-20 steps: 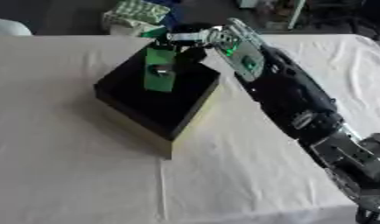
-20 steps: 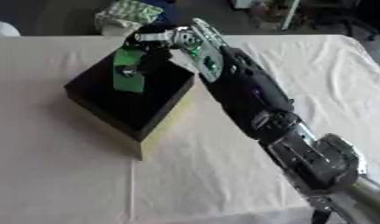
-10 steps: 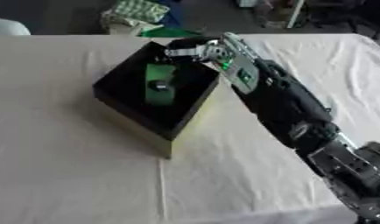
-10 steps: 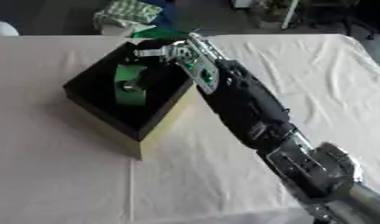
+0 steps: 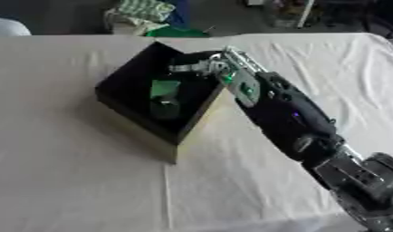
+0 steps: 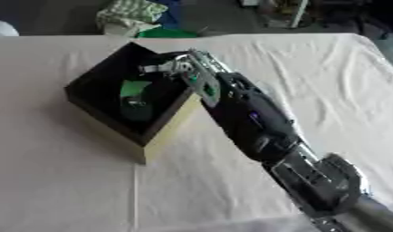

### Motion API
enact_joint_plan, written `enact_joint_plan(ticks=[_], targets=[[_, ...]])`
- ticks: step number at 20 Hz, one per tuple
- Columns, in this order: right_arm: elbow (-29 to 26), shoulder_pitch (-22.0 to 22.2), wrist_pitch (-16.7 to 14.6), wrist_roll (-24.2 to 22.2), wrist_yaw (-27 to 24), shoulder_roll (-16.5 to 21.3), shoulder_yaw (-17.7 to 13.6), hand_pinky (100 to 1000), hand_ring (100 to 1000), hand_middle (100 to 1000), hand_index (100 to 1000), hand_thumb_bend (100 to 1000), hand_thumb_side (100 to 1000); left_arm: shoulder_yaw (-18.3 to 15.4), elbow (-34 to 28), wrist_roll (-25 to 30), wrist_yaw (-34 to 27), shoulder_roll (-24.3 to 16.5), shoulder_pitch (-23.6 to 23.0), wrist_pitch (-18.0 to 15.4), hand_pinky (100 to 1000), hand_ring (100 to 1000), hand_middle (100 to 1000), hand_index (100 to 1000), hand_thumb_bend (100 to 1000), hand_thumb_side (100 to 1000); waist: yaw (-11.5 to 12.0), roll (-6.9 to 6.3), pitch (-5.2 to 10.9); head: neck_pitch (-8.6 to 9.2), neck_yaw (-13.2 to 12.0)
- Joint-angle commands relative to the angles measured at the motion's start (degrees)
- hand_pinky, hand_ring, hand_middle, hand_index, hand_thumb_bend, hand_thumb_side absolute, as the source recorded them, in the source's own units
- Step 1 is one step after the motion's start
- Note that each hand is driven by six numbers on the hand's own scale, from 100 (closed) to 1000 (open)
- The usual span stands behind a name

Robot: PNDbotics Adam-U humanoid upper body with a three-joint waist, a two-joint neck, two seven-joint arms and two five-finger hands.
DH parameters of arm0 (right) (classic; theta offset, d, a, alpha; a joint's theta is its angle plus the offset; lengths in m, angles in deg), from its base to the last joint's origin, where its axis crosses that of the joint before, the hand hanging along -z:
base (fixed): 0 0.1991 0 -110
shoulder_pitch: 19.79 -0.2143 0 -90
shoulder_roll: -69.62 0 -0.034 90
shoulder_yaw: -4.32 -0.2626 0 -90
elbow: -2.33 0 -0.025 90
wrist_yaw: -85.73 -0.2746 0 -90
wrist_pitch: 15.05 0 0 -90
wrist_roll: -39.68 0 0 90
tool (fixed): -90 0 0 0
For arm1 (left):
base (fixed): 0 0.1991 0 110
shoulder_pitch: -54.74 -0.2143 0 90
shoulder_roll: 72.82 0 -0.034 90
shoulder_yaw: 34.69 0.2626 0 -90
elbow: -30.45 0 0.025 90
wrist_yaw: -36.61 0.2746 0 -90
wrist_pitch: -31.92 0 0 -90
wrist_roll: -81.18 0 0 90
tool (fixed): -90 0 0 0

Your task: Pick up objects on the table and place them in the box.

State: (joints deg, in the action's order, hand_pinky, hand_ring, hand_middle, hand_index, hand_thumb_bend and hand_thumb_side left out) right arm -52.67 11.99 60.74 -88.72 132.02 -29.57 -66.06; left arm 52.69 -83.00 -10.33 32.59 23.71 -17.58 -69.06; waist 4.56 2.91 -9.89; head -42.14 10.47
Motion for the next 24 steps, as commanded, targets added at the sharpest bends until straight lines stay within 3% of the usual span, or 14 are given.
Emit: enact_joint_plan(ticks=[1,4,8,17,22,24], targets=[[-0.7,-1.7,-1.1,1.3,3.2,0.2,-0.2,840,857,789,909,151,885,0.0,-1.1,0.3,-0.3,-0.1,0.5,0.1,664,720,625,745,114,873,-0.1,-0.39,0.75,0.59,0.1],[-1.4,-2.2,-1.9,2.1,6.2,0.2,-0.2,894,913,836,931,275,950,0.0,-1.1,0.4,-0.3,-0.1,0.5,0.3,664,720,625,745,114,873,-0.1,-0.42,0.76,0.64,0.1],[-2.5,-2.4,-3.2,2.5,8.8,0.2,-0.2,895,906,831,933,328,995,0.0,-1.1,0.6,-0.3,-0.1,0.4,0.5,664,720,625,745,113,873,-0.2,-0.42,0.83,0.65,-0.1],[-6.1,-3.1,-2.6,1.6,5.5,0.7,-1.5,879,894,824,948,430,1000,0.1,-1.1,0.9,-0.2,0.1,0.2,0.8,664,720,625,745,114,874,-0.5,-0.49,1.06,0.58,-0.3],[-9.4,-3.6,-0.9,2.7,4.4,1.5,-2.8,869,885,813,947,388,1000,0.0,-1.1,0.8,-0.2,0.0,0.2,0.7,664,720,625,744,113,873,-0.7,-0.56,1.14,0.6,-0.5],[-11.6,-3.7,-0.1,3.3,3.1,2.0,-3.5,860,878,804,945,324,1000,0.0,-1.1,0.7,-0.1,-0.1,0.2,0.6,664,719,625,744,112,872,-0.8,-0.6,1.15,0.53,-0.6]])
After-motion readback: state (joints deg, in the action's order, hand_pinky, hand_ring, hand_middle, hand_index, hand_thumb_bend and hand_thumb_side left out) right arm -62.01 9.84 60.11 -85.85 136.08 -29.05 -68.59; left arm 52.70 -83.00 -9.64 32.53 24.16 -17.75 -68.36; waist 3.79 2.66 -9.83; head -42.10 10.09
